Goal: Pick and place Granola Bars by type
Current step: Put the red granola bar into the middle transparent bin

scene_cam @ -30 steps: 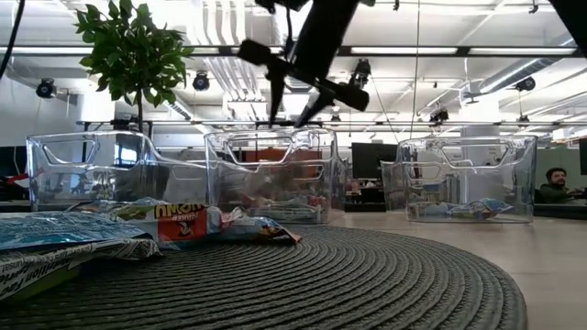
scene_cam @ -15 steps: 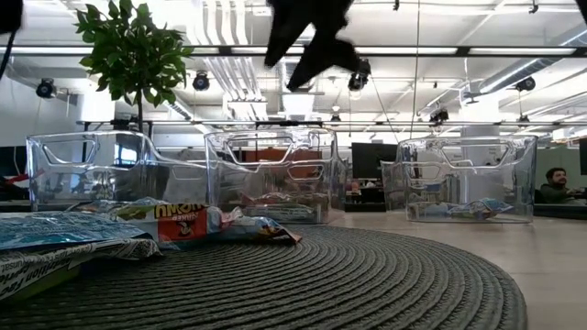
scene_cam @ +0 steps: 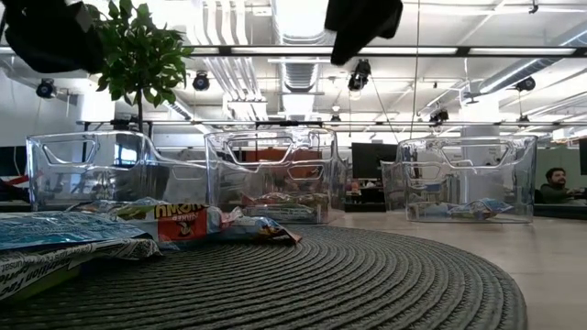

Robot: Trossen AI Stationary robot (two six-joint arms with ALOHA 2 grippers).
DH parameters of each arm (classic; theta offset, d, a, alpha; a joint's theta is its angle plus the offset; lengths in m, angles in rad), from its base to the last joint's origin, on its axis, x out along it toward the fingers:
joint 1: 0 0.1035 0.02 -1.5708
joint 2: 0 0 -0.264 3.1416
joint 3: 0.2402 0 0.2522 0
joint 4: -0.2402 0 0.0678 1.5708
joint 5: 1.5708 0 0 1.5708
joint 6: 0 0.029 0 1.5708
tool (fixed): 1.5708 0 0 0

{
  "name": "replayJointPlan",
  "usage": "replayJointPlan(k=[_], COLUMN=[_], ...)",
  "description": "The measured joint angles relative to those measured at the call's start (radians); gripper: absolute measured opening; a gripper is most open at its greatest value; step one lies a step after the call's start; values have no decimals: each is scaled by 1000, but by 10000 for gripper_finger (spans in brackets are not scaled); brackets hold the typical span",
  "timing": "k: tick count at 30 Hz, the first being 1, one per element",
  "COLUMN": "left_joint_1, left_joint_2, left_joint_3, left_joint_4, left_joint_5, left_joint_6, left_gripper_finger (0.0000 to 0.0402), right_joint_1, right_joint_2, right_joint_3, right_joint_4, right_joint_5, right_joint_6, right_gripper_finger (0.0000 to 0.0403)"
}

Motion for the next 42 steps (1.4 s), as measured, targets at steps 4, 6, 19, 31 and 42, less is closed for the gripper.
replayJointPlan(k=[4,6,19,31,42], left_joint_1=[-9,-9,-22,-18,3], left_joint_2=[55,98,296,373,416], left_joint_3=[-1,-1,19,19,18], left_joint_4=[1,0,56,97,146], left_joint_5=[20,22,31,29,12], left_joint_6=[-5,-49,21,84,78], left_gripper_finger=[181,181,181,181,181], right_joint_1=[13,16,25,26,25], right_joint_2=[24,34,62,62,62], right_joint_3=[0,0,-1,-1,-9], right_joint_4=[0,-1,1,1,3], right_joint_5=[10,4,-17,-8,-6], right_joint_6=[34,59,79,59,48], right_gripper_finger=[233,233,230,230,230])
